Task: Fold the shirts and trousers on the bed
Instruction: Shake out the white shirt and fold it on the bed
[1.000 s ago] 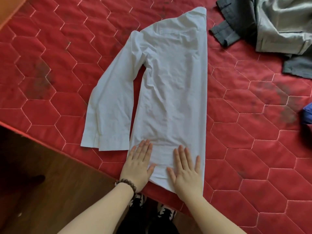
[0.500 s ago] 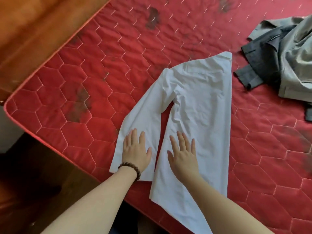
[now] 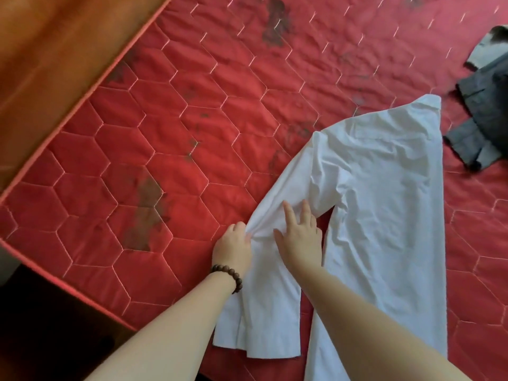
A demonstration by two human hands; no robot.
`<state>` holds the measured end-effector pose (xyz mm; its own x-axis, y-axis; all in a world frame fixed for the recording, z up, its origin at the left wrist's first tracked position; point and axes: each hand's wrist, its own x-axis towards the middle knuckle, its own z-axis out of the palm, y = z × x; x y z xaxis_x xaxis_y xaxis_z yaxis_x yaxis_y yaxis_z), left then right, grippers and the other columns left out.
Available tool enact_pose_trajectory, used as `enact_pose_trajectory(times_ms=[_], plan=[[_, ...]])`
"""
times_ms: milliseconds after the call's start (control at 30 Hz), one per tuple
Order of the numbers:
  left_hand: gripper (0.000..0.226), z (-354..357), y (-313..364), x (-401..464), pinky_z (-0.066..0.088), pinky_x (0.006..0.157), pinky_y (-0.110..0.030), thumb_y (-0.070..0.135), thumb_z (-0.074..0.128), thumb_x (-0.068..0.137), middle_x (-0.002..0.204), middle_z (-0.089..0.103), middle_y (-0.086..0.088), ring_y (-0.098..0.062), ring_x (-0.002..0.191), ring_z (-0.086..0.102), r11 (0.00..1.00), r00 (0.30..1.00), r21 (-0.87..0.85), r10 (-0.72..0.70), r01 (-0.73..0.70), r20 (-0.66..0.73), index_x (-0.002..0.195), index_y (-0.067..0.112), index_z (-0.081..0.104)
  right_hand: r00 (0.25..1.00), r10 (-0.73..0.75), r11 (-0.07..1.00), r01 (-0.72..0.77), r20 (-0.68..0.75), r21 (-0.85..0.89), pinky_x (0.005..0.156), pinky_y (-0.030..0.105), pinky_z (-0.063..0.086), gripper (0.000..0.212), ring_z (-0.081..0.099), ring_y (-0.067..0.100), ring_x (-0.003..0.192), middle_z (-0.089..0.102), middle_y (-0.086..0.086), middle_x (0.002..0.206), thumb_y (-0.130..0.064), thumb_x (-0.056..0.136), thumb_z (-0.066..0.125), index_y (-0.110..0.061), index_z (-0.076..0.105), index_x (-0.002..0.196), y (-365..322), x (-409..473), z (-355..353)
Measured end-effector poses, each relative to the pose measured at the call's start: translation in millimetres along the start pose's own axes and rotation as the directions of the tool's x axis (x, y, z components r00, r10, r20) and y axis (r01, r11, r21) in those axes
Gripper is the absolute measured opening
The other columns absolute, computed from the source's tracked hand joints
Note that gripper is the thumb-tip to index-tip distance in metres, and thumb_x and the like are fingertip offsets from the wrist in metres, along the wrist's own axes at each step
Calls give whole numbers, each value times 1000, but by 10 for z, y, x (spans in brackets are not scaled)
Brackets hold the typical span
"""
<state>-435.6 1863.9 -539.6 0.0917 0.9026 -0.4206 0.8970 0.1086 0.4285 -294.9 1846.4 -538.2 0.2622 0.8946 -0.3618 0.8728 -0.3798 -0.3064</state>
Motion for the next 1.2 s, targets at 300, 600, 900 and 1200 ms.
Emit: enact_pose_trajectory(times_ms=[300,600,900,1200], plan=[[16,-557,-151,604,42,75,-40,12,66,83,100,59,-11,-34,91,54,997,949,-45,46,-64,-310,99,9,62,968,229,937,-248,105,245,65,36,50,76,56,25,78,33,1,107,-23,92,50,-41,3,150,-435,197,4],[17,-380,162,281,44,73,-34,23,46,97,91,57,-3,-24,88,56,990,975,-4,138,-140,174,84,13,50,974,181,910,-219,139,352,84,33,45,40,54,25,104,52,5,122,-10,93,37,-17,52,129,-429,33,-238],[8,-184,1246,-45,46,78,-33,15,57,90,94,63,-6,-25,90,59,817,799,-323,557,-477,227,95,10,61,891,373,860,-228,-259,456,67,19,31,20,44,16,74,45,10,102,1,89,48,-2,67,96,571,19,-1074],[50,56,1174,36,29,112,-37,21,54,90,144,39,-11,-27,134,34,966,967,49,253,-254,26,136,8,43,901,368,926,-333,-231,179,93,35,40,35,46,31,114,44,15,129,-3,86,51,-5,65,118,1475,123,-1410]])
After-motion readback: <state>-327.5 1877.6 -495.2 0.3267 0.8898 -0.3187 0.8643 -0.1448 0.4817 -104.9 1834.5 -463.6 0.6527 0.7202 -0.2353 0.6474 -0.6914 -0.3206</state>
